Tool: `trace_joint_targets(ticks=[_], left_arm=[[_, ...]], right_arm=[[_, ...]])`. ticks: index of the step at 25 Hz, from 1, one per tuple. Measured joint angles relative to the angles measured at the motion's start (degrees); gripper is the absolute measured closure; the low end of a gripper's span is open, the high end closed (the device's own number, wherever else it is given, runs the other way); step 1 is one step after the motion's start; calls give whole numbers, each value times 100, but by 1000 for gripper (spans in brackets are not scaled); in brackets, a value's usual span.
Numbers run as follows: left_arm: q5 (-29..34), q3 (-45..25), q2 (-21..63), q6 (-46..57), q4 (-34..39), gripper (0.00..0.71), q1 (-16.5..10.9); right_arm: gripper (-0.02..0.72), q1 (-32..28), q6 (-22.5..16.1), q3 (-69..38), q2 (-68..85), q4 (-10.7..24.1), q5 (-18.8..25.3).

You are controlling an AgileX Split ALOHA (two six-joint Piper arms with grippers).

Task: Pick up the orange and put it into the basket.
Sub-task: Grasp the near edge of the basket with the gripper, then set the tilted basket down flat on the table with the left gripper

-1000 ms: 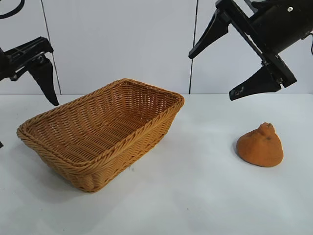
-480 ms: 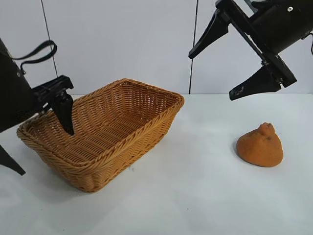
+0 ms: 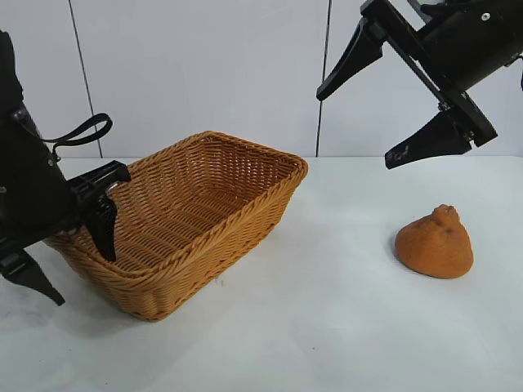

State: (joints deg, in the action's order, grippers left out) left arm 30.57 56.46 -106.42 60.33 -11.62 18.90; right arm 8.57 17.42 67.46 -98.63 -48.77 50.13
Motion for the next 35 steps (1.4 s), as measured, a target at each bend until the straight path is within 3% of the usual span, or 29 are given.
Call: trace_joint_targets(ticks=[4, 12, 23, 27, 35], left_arm=[[-45, 0, 0, 73, -28, 623, 0], [214, 395, 0, -352, -480, 626, -48], [962, 1400, -5, -1432, -660, 626, -543], [1498, 1827, -236, -2516, -790, 626, -760], [2489, 3001, -928, -3971, -1059, 626, -777]], right_arm=[[10, 0, 0, 0, 0, 0, 0], [10, 0, 0, 0, 0, 50, 0], [10, 0, 0, 0, 0, 64, 10], [10, 0, 0, 0, 0, 64, 10], [10, 0, 0, 0, 0, 69, 10]])
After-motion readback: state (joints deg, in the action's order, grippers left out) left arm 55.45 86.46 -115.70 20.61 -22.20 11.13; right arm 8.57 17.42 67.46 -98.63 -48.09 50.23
